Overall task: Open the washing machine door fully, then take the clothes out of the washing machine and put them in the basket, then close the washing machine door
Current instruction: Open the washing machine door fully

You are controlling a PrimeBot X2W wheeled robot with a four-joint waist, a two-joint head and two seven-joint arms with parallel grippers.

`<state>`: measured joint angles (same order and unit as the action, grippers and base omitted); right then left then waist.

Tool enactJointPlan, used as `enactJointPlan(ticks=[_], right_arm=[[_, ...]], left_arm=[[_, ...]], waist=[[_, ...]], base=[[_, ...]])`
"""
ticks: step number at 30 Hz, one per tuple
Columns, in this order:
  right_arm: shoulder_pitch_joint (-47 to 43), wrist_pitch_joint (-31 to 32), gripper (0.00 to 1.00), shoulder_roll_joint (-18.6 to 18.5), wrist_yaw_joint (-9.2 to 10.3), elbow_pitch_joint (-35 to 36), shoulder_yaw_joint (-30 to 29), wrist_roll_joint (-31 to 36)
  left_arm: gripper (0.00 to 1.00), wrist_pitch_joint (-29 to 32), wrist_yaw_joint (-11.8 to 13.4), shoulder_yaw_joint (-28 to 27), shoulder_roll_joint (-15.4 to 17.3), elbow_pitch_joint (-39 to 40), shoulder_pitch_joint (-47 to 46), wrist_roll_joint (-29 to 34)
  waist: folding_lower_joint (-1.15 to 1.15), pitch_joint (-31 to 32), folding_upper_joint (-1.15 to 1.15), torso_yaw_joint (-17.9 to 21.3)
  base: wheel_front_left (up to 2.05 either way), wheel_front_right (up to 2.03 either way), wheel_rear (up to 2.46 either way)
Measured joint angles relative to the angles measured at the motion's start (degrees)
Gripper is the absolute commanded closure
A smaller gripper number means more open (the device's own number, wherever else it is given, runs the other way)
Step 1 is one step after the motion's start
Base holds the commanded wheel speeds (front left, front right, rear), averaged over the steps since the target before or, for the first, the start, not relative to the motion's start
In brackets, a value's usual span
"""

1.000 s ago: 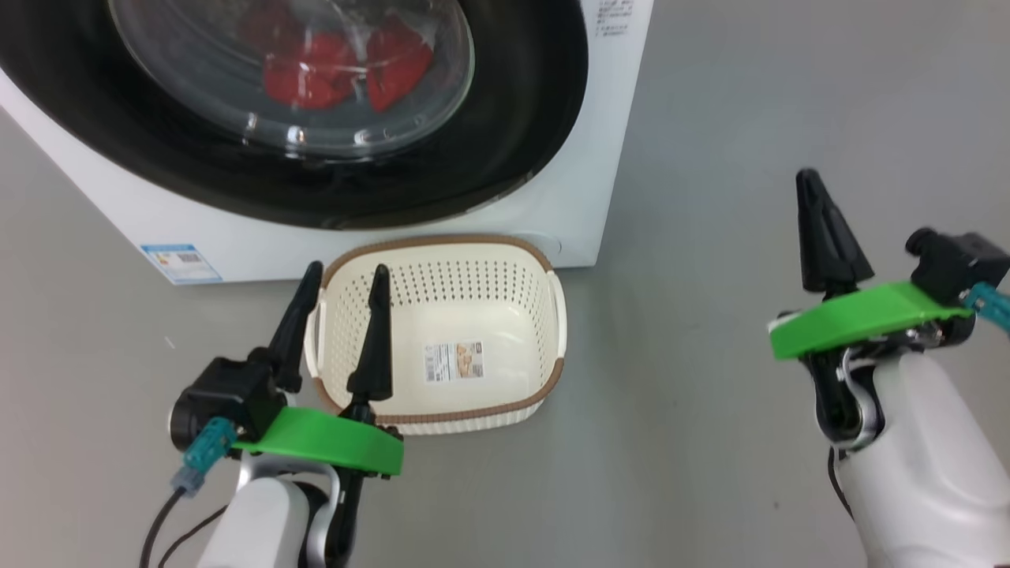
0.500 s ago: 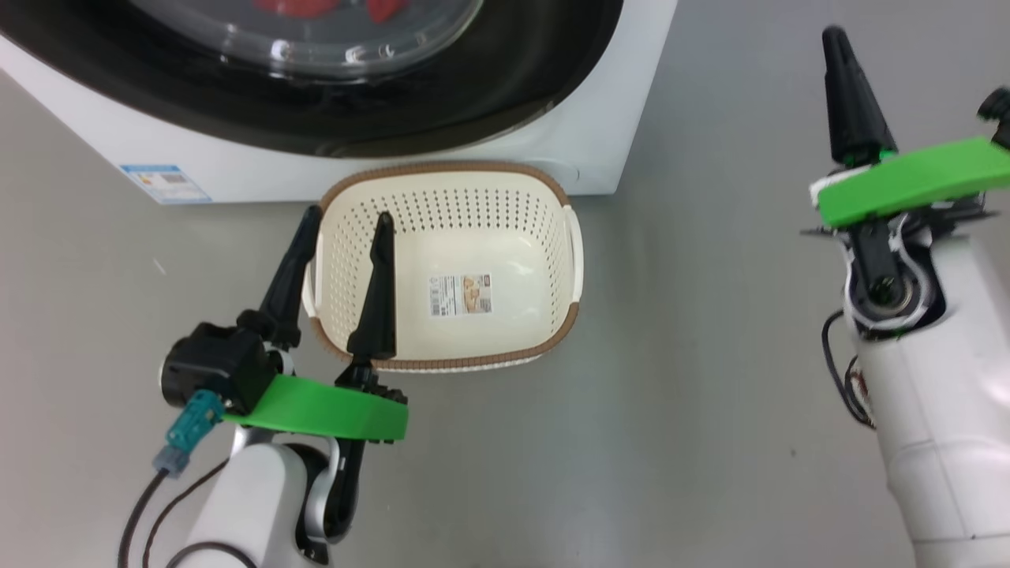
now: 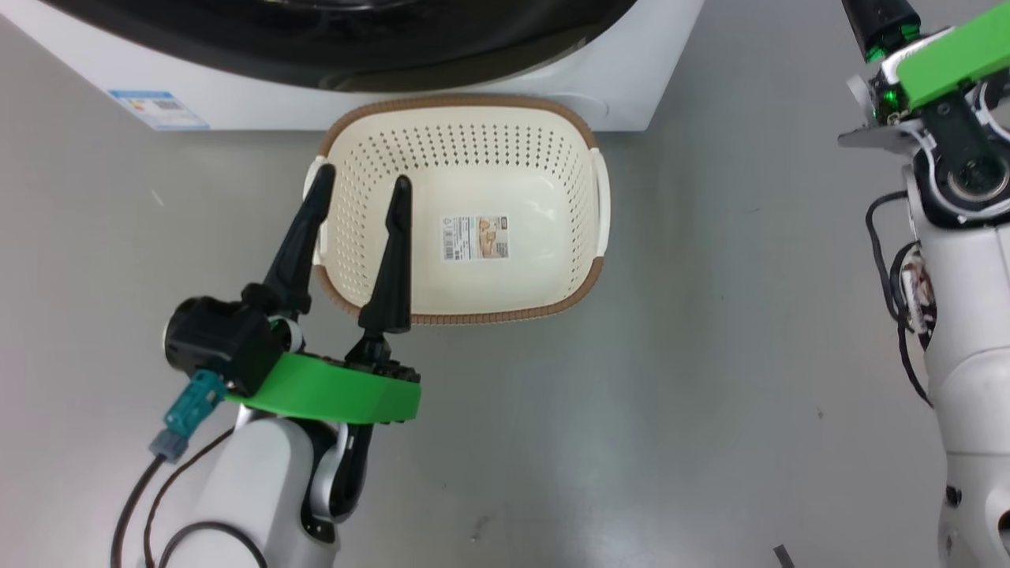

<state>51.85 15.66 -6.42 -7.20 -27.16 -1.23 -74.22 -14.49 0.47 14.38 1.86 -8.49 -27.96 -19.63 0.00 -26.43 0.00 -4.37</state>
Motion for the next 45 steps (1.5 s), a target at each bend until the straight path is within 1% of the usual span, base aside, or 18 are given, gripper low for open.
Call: enactJointPlan(ticks=[4, 11, 26, 36, 45], right_arm=[[3.1, 4.3, 1.00, -0.1, 0.00, -1.9, -0.6, -2.9], [8.3, 8.1, 1.00, -0.8, 0.00, -3.8, -1.9, -5.5], [16.7, 12.2, 1.00, -2.4, 0.00, -8.0, -1.1, -4.8], [21.2, 14.8, 1.00, -2.2, 0.00, -11.6, -0.7, -4.8], [22.3, 19.3, 1.00, -2.8, 0.16, -12.5, -0.1, -4.8]], left_arm=[[0.00, 0.0, 0.0, 0.4, 0.0, 0.3, -0.8, 0.0], [0.00, -0.1, 0.0, 0.8, 0.0, 0.3, -1.8, -0.1], [0.00, -0.1, 0.0, 1.7, -0.1, 2.1, -3.5, -0.4], [0.00, -0.1, 0.0, 2.4, -0.1, 2.3, -3.7, -0.6], [0.00, -0.1, 0.0, 2.4, -0.1, 2.2, -3.7, -1.2]], waist=[[0.00, -1.6, 0.00, -0.7], [0.00, -4.0, 0.00, -2.0], [0.00, -8.0, 0.00, -5.2], [0.00, -9.2, 0.00, -7.4], [0.00, -9.1, 0.00, -7.9]], base=[[0.00, 0.00, 0.00], [0.00, 0.00, 0.00], [0.00, 0.00, 0.00], [0.00, 0.00, 0.00], [0.00, 0.00, 0.00]])
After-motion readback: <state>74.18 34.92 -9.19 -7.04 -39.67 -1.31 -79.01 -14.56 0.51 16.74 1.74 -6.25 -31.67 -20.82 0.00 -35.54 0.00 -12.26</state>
